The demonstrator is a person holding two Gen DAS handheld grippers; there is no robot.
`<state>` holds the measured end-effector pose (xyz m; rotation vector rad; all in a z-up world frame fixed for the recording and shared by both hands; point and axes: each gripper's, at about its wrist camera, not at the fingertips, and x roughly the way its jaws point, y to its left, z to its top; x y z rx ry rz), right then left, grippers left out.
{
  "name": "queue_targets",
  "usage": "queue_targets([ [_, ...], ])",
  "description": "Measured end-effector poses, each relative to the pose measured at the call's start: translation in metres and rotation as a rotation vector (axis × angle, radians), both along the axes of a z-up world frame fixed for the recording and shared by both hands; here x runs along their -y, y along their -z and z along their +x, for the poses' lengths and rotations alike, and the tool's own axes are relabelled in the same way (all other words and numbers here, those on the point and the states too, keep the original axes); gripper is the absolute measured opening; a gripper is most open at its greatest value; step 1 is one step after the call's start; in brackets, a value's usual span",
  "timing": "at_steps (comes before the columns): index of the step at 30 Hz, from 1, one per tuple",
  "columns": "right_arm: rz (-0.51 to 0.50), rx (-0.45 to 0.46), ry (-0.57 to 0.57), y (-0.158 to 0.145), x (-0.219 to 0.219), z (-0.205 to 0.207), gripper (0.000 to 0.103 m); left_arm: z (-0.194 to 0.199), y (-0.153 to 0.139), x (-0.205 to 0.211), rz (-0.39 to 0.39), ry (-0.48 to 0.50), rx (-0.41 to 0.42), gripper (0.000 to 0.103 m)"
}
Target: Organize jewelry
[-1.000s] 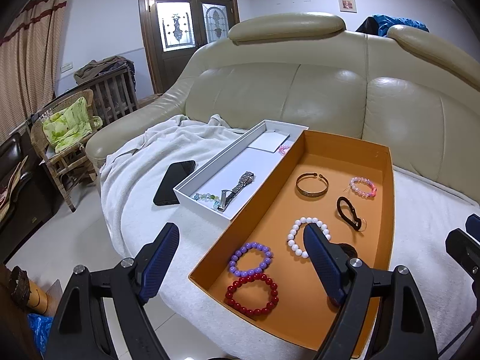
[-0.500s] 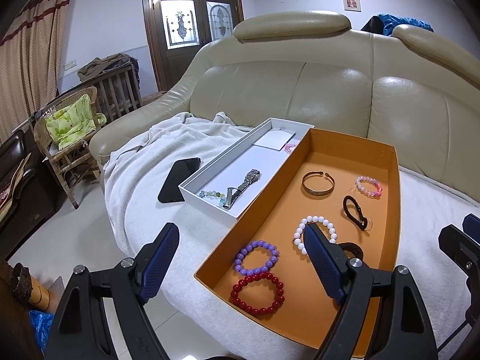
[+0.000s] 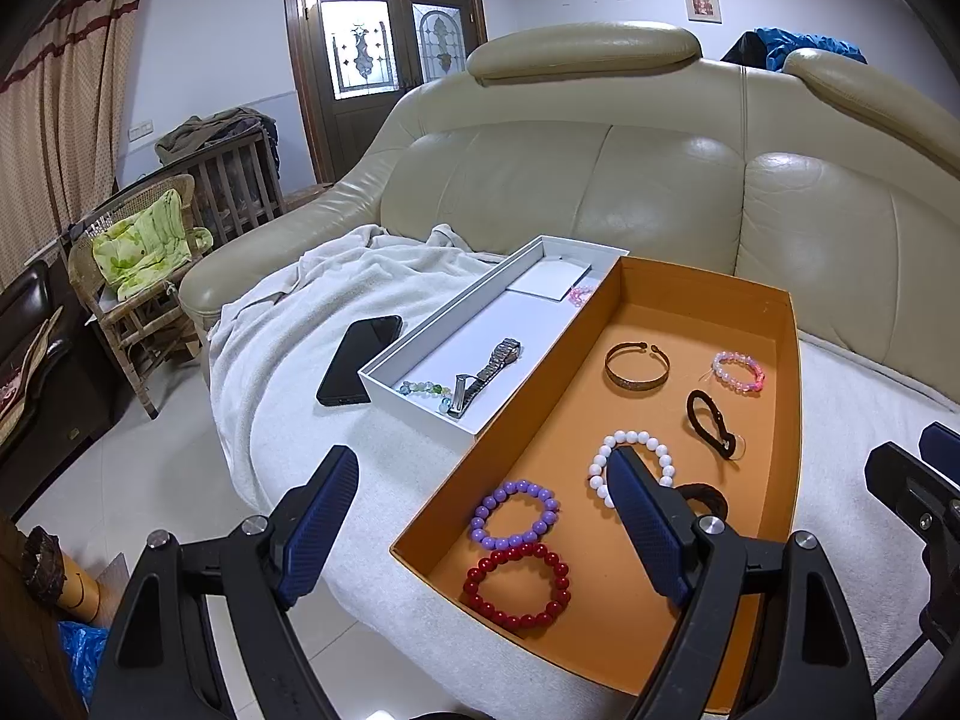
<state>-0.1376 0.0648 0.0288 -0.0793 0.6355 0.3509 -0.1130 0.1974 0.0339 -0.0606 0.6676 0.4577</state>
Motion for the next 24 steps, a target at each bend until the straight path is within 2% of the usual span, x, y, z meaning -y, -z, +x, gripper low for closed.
queue_targets([
  [24,0.003,0.000,0.007,0.0000,-0.0014,-0.0001,0.065,-0.0002,-0.0009,-0.0014,-0.001,-0.003,0.004,0.085],
])
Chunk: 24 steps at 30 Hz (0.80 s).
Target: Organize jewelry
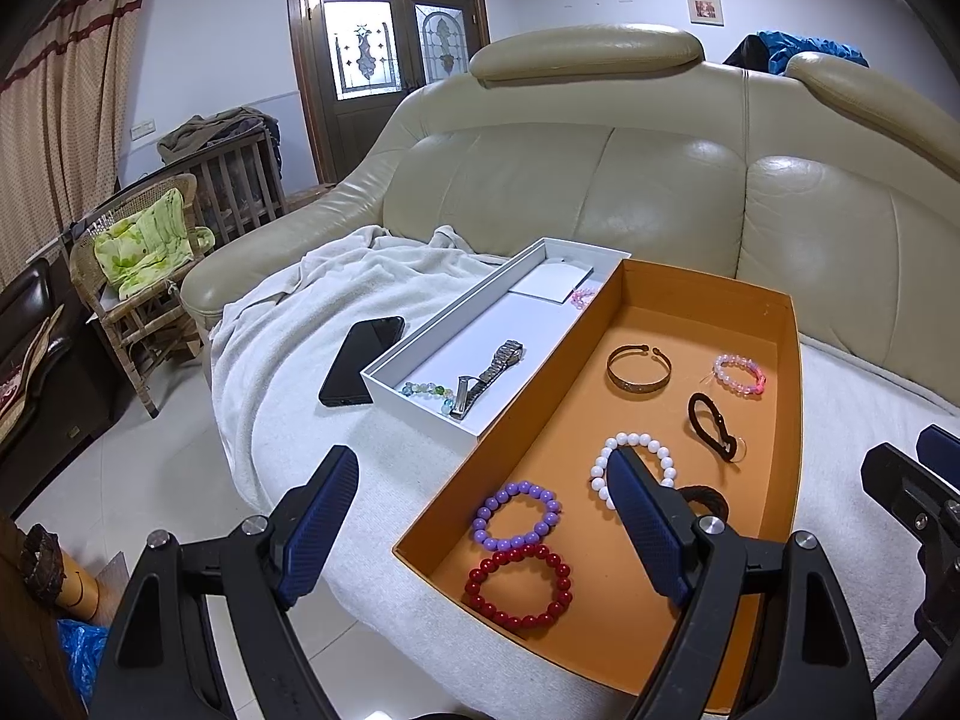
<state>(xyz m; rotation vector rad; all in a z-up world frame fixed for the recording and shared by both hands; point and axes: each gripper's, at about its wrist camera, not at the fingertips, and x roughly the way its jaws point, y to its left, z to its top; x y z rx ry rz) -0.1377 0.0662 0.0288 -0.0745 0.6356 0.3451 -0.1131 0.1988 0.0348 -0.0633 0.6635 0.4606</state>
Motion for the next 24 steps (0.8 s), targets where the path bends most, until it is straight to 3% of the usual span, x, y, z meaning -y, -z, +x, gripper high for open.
queue_targets([
  [24,0.003,-0.001,-0.001,-0.0002,-0.0053,0.0018,0.065,0.0006,0.0008,-0.0058,0.002,-0.010,-0.001,0.085],
])
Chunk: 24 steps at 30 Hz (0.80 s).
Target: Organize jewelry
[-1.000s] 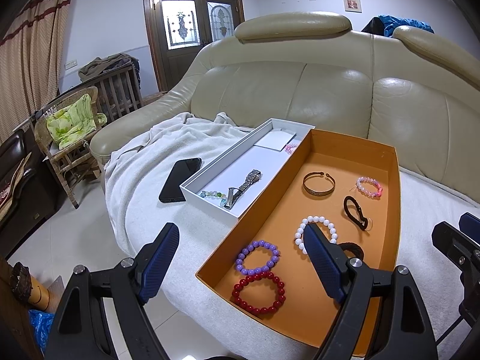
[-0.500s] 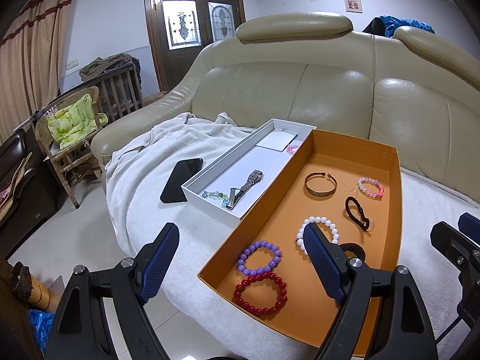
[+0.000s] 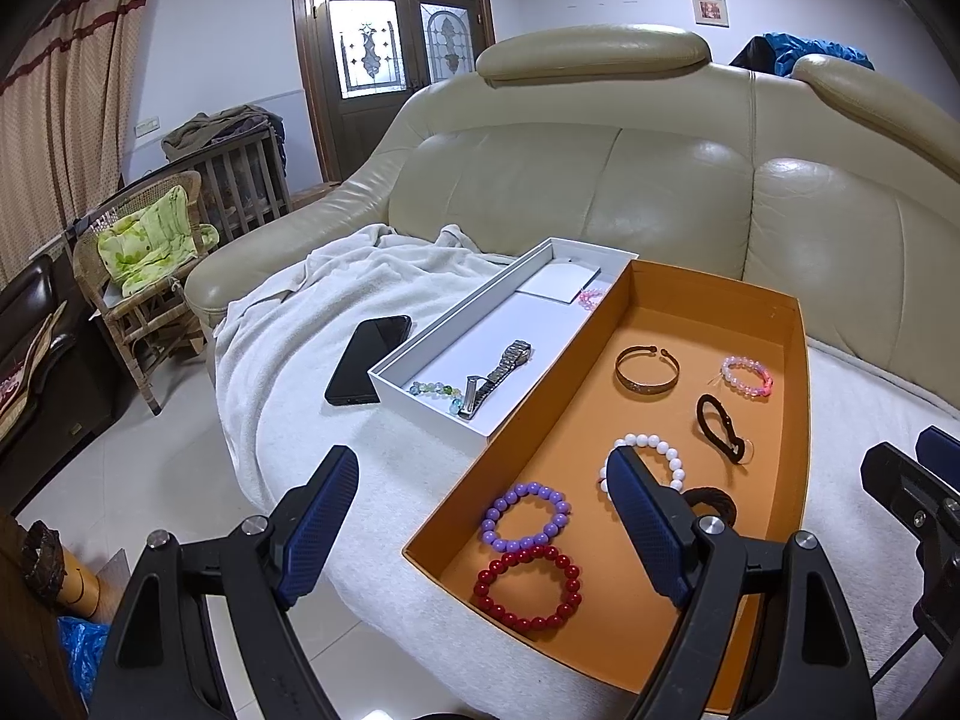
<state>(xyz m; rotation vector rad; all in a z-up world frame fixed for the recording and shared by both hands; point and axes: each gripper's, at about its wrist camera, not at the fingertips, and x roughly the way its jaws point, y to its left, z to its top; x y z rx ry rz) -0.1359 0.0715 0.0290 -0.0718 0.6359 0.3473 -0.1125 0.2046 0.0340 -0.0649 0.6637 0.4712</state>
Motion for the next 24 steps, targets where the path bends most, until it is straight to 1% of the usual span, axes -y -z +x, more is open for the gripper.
queue_targets([
  [24,0.001,-0.003,0.001,0.0059,-0.0029,0.0035,0.065,-0.0010,0.0010,-0.0044,-0.008,-0.008,0.000,0.085],
])
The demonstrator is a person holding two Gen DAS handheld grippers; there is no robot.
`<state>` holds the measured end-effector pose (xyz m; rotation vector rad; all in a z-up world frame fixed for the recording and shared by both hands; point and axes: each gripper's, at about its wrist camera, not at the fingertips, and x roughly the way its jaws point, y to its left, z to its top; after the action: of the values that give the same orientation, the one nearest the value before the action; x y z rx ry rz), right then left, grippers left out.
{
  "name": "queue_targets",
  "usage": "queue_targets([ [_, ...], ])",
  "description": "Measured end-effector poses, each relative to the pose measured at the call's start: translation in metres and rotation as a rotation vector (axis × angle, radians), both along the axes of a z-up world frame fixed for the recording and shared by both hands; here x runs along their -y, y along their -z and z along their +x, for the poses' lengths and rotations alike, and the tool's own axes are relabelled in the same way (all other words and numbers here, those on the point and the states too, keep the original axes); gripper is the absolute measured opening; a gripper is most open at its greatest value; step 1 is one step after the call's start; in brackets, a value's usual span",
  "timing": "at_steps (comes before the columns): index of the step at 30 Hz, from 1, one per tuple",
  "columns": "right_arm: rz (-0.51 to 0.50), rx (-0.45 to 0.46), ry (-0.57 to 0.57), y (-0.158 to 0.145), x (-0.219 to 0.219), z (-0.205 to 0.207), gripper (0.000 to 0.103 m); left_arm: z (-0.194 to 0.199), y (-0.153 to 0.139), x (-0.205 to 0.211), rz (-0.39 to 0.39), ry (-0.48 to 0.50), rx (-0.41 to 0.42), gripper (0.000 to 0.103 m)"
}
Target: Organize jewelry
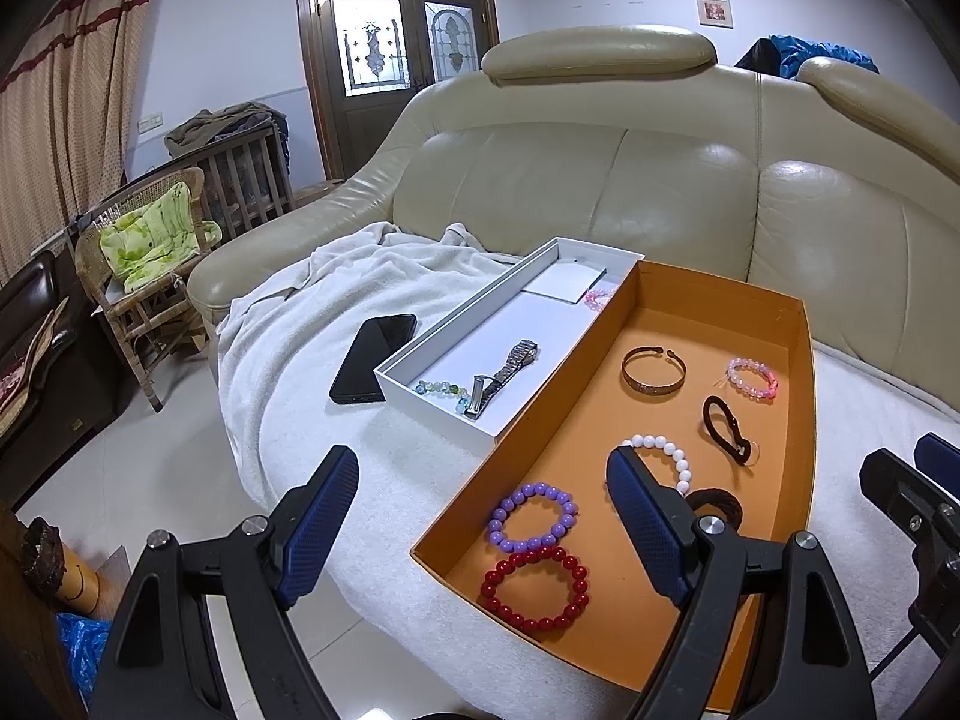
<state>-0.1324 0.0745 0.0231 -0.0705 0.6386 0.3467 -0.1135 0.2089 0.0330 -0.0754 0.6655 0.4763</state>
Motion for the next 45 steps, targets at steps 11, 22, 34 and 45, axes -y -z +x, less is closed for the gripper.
queue_targets([
  [11,-0.001,-0.001,0.001,0.0000,0.0001,-0.0009,0.065,0.0010,0.0007,-0.0021,-0.002,-0.006,-0.005,0.085],
  [22,-0.002,-0.003,-0.002,0.0017,-0.0024,-0.0006,0.065,0.0009,0.0021,-0.0053,-0.002,-0.010,-0.009,0.085],
  [34,0.001,-0.001,-0.007,0.0019,-0.0030,-0.0003,0.065,0.0021,0.0038,-0.0030,0.008,-0.012,-0.018,0.085],
  [45,0.000,-0.003,-0.009,0.0014,-0.0033,0.0001,0.065,0.0013,0.0035,-0.0035,0.006,-0.010,-0.016,0.085],
])
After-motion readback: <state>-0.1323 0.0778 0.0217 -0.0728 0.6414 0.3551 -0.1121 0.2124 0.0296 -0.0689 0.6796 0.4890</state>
